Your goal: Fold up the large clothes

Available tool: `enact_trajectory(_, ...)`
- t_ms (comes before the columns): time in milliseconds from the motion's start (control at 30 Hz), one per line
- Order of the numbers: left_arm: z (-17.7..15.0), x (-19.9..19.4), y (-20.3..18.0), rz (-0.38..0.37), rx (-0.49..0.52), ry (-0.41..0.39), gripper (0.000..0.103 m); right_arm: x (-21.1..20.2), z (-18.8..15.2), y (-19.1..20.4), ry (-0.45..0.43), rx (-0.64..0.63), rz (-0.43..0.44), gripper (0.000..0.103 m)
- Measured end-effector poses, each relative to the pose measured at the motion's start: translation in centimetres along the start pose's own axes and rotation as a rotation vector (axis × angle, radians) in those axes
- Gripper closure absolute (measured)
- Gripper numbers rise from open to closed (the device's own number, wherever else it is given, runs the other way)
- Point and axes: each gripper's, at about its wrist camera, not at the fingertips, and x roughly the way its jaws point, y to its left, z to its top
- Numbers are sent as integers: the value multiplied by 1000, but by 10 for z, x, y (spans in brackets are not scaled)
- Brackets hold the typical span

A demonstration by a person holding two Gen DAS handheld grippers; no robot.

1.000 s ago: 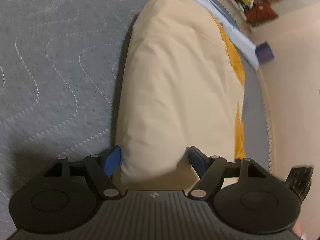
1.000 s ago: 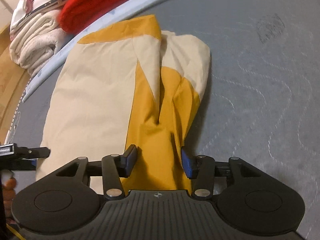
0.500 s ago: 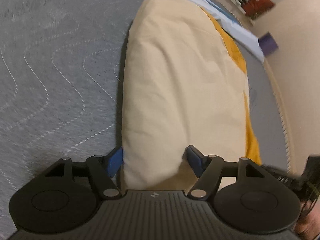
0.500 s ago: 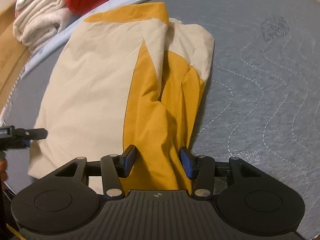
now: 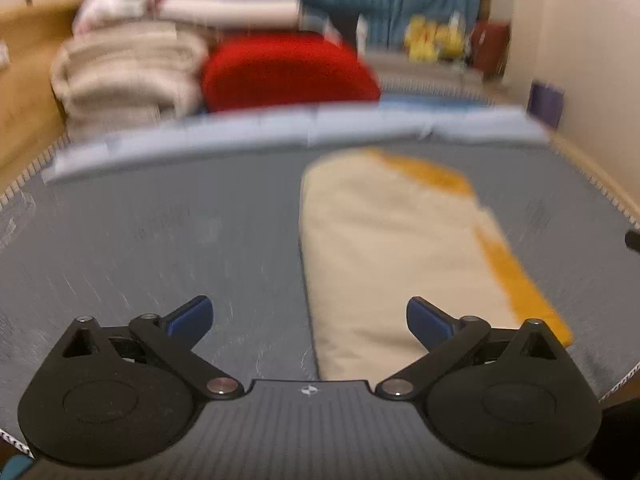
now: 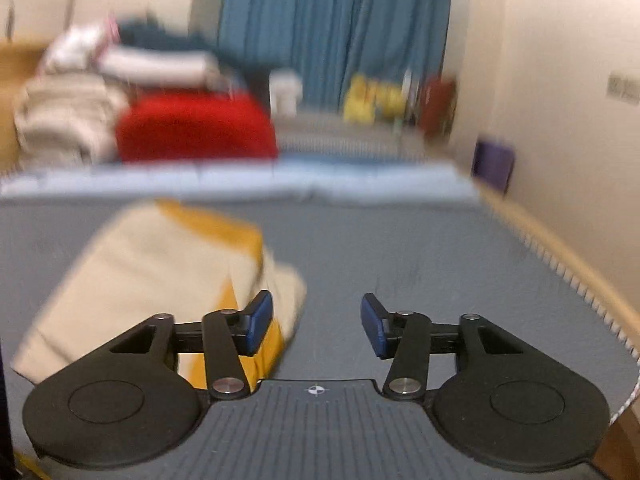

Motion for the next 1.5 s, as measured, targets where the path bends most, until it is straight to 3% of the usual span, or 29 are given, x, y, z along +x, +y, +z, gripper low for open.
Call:
enact_trajectory(100, -16, -48, -19, -12, 22, -68, 0, -54, 2, 5, -96, 17, 15, 21)
enact_trajectory(267, -55, -90, -63, -65, -10, -94, 0, -106, -28, 20, -81, 95, 84, 18)
enact_trajectory(367, -92, -83, -77, -74, 1, -37, 0, -110, -50, 28, -23, 98, 96, 18)
enact_trajectory(433, -95, -68, -85, -46, -9, 29, 0, -103, -53, 39, -15, 39, 81, 18)
enact_trajectory(500, -91, -66, -86, -35, -26, -32, 0, -96, -52, 48, -37, -1, 77, 18)
enact_trajectory(633, -86, -56, -90, -3, 25, -72, 0, -81, -51, 51, -20, 14, 62, 1)
enact_trajectory(800, -86, -50, -84, -28, -49, -2, 0, -78, -58, 55, 35, 40, 85, 1)
enact_trajectory(1500, -81, -51, -89, -11, -36, -31, 0, -74, -62, 68, 67, 29, 116, 1)
